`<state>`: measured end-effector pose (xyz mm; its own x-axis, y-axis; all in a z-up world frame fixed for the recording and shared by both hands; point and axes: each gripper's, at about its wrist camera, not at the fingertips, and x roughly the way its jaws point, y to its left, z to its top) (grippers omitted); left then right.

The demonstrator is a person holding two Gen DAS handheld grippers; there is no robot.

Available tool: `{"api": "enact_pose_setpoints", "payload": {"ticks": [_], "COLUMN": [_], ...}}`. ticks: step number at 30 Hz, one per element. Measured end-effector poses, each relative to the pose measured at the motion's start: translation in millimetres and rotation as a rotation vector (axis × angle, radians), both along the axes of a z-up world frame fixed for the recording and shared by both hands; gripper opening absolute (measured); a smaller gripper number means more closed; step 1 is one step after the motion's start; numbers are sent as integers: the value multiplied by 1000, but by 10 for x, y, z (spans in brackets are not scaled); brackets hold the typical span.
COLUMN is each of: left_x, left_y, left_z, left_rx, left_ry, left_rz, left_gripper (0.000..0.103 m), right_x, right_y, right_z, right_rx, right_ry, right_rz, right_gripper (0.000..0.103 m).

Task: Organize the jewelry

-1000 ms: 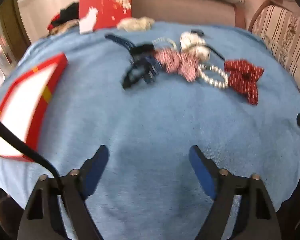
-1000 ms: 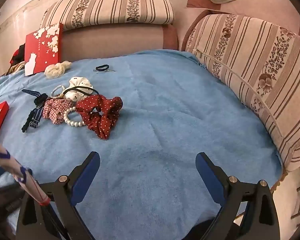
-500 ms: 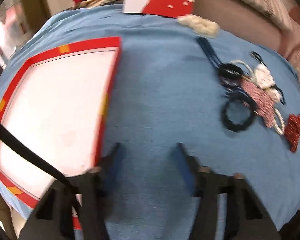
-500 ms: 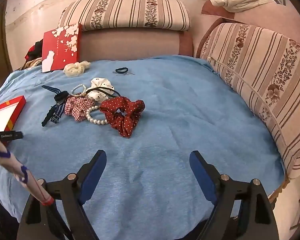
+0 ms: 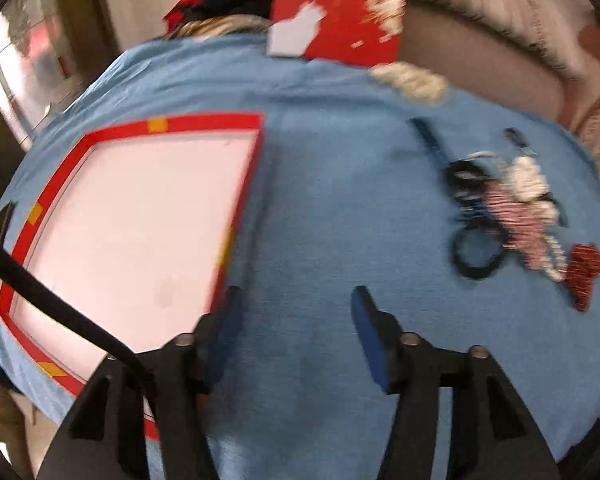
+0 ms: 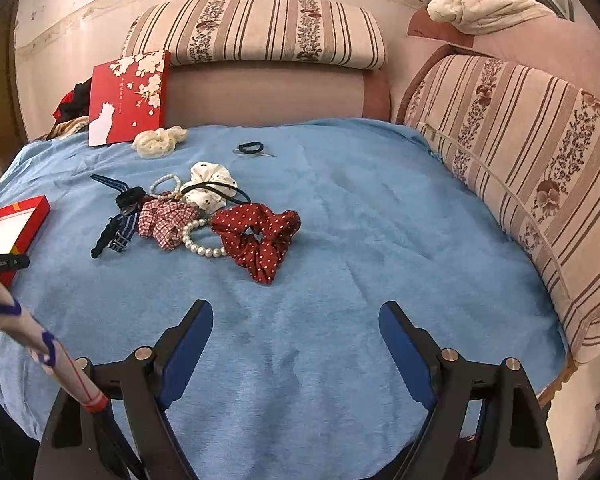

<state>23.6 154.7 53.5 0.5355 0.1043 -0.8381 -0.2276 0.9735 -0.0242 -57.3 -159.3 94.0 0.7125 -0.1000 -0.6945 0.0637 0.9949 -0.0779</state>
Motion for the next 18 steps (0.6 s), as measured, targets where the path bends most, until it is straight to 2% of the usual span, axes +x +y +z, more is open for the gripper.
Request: {"api": "enact_pose_setpoints", "payload": {"ticks": [5, 12, 15, 16, 17, 18], "left_x": [61, 436, 633, 682, 715, 724], "left_y": [-408, -1042, -1188, -1222, -1235, -1221], "left_z": [53, -111, -229, -271, -304, -313], "left_rx": [-99, -75, -58, -48, -46, -62], "left_ry": [-19, 24, 70, 88, 103, 108], "left_rz": [-168, -363, -398, -404, -400, -386], "left_gripper": [59, 58, 31, 13, 3, 3], "right_x": [-6, 5, 31, 41, 53, 60], "right_y": [62, -28, -92, -114, -129, -148], "right_z": [-90, -159, -191, -204, -211, -219], "right_rx": [10, 38, 46, 47, 46, 47], "right_ry": [20, 32, 39, 42, 45, 48], "right_rz": [26, 30, 13, 7, 3, 0], "right_gripper": [88, 88, 88, 88, 88, 88]}}
